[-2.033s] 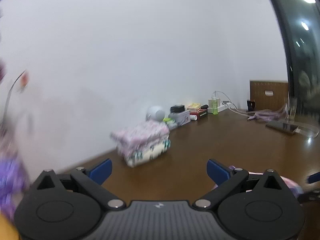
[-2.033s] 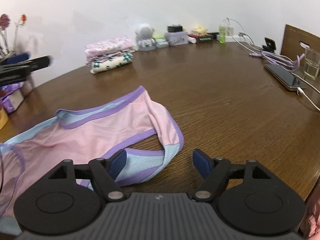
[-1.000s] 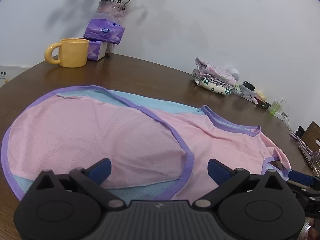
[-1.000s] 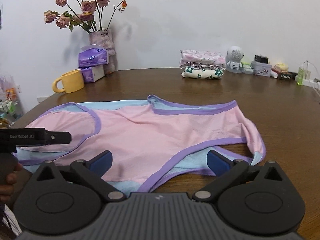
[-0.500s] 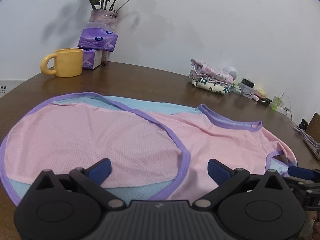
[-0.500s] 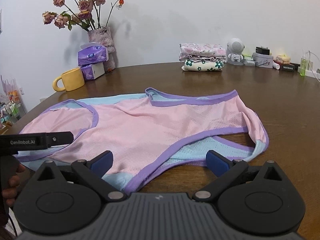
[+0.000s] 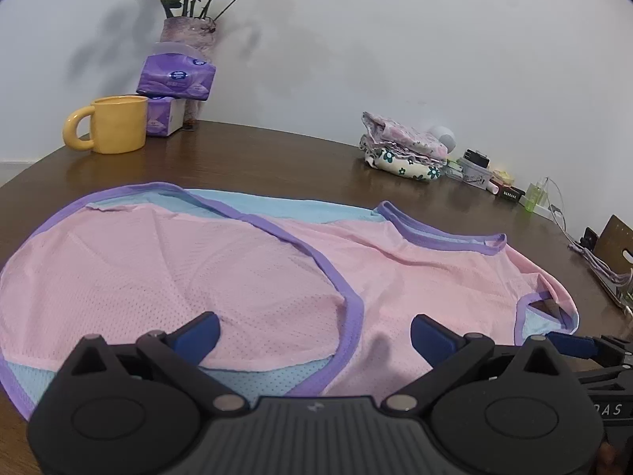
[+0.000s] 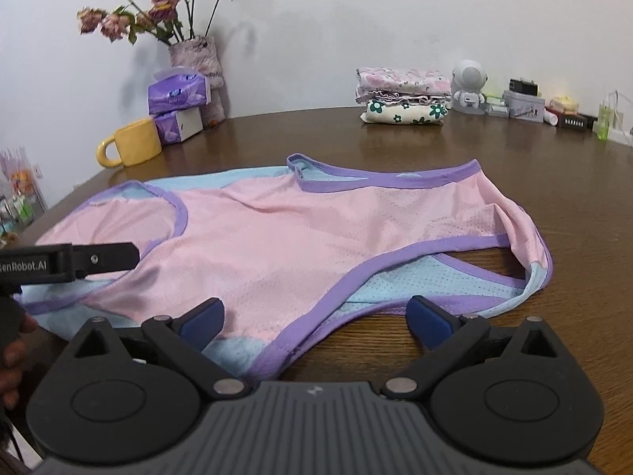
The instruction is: Fold clothes
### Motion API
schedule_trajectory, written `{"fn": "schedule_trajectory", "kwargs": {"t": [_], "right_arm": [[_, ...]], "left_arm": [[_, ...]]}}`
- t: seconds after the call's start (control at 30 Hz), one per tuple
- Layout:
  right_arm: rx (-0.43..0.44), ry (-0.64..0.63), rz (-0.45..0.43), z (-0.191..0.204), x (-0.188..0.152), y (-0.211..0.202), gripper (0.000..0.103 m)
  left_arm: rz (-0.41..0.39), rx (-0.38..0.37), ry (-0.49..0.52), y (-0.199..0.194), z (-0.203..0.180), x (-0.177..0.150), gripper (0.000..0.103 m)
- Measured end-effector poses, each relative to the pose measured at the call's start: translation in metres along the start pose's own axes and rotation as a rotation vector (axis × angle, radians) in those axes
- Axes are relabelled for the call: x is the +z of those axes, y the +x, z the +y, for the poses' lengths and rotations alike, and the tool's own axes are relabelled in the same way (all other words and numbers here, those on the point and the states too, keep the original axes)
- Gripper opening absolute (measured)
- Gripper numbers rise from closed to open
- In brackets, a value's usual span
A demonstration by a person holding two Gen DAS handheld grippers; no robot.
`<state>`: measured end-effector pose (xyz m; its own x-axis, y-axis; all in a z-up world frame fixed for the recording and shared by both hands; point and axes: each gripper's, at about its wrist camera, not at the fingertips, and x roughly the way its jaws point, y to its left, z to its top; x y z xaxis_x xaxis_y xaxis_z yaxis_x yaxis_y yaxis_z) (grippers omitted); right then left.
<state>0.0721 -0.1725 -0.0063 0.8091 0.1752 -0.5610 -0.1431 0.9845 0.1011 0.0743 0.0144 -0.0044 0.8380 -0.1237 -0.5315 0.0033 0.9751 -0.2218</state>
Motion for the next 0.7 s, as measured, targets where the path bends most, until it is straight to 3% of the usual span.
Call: {"fn": "schedule_trajectory", "kwargs": {"t": [0.7], "right_arm": [[0.029, -0.021, 0.018, 0.0014, 0.0028, 0.0034, 0.102]], "left_arm": [[-0.007, -0.046, -0.047, 0.0021, 0.0062, 0.0026, 0.103]]}}
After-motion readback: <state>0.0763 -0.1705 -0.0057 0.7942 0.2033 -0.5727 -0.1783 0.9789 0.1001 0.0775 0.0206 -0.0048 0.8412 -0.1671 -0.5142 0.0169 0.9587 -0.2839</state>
